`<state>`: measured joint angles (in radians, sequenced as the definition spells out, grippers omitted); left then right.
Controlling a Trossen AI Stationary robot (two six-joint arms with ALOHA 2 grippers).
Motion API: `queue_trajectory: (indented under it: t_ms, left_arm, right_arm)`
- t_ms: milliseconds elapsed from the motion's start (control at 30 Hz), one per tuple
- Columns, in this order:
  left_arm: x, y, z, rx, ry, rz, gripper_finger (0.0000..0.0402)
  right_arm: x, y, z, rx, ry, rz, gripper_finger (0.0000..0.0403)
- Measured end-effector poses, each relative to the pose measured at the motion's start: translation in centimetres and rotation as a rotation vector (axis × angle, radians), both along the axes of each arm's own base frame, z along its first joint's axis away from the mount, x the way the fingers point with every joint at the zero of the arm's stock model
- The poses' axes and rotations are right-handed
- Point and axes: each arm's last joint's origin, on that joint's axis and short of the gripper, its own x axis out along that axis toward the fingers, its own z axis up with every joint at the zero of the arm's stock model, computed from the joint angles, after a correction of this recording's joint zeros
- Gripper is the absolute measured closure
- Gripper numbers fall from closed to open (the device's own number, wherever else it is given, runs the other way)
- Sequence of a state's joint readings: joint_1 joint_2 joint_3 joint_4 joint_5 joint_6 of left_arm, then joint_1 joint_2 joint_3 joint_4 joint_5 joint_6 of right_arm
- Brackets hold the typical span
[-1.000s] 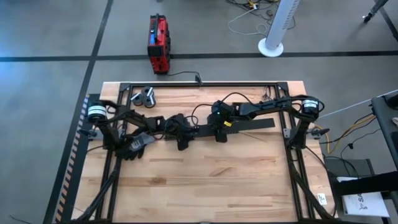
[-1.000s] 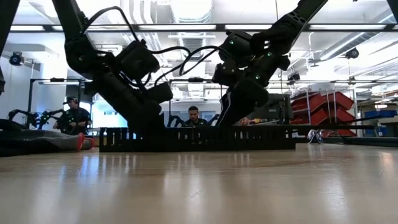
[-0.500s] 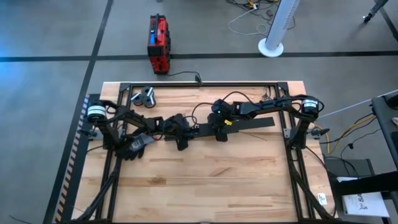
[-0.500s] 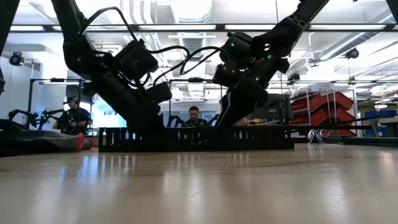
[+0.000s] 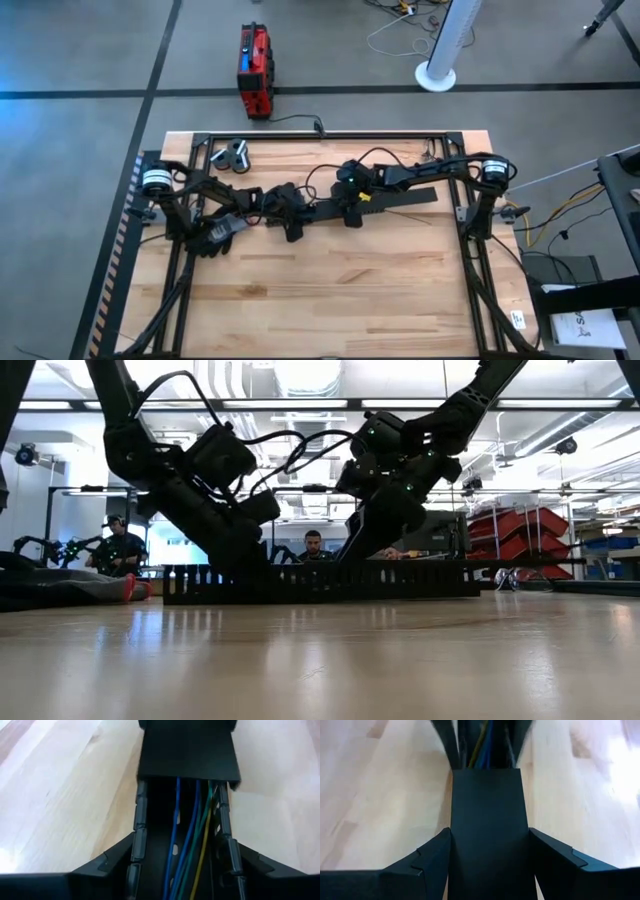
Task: Ziptie cables
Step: Close the black cable duct
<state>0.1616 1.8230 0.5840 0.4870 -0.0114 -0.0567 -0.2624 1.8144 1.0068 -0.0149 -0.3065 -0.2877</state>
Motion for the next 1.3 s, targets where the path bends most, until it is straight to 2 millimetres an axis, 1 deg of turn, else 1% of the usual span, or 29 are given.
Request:
queue_trajectory:
  t_ms: [133, 267, 400, 533, 700, 800, 900, 967, 1033, 1100, 1200, 1300]
  left_arm:
    - [0.3, 0.0, 0.2, 0.000, -0.012, -0.006, 0.0188]
    - [0.4, 0.0, 0.2, 0.004, -0.016, -0.012, 0.0189]
    - [0.7, 0.0, 0.3, 0.007, -0.023, -0.013, 0.0189]
    - [1.5, 0.2, 1.0, 0.014, -0.052, -0.019, 0.0189]
    - [2.4, 0.2, 1.7, 0.017, -0.081, -0.030, 0.0191]
    - [3.0, 0.3, 2.2, 0.032, -0.099, -0.043, 0.0191]
    - [3.7, 0.5, 2.8, 0.050, -0.125, -0.070, 0.0191]
    - [4.2, 0.5, 3.3, 0.045, -0.149, -0.083, 0.0180]
    - [4.5, 0.6, 3.5, 0.044, -0.157, -0.087, 0.0158]
    - [5.1, 0.6, 4.3, 0.052, -0.211, -0.100, 0.0132]
    - [5.0, 0.5, 4.4, 0.039, -0.207, -0.100, 0.0098]
    - [4.7, 0.5, 4.3, 0.023, -0.173, -0.091, 0.0082]
  right_arm:
    - [-0.2, 0.2, -0.1, 0.010, 0.026, 0.036, 0.0185]
    - [-0.2, 0.1, -0.1, 0.002, 0.057, -0.045, 0.0184]
    - [-0.1, 0.2, 0.0, 0.011, 0.031, -0.046, 0.0185]
    - [0.4, 0.8, 0.2, 0.017, -0.019, -0.013, 0.0185]
    - [0.5, 1.3, 0.2, -0.006, -0.010, 0.026, 0.0184]
    - [0.5, 1.3, 0.2, -0.007, -0.018, 0.025, 0.0185]
    - [0.8, 1.2, 0.4, -0.013, -0.047, -0.018, 0.0185]
    - [1.1, 1.2, 0.7, -0.024, -0.062, -0.026, 0.0185]
    - [1.0, 1.2, 0.8, -0.024, -0.063, -0.025, 0.0185]
    - [1.1, 1.3, 0.9, -0.033, -0.073, -0.017, 0.0185]
    - [0.9, 1.2, 0.8, -0.028, -0.051, -0.016, 0.0185]
    - [0.5, 1.1, 0.4, -0.024, -0.009, -0.023, 0.0186]
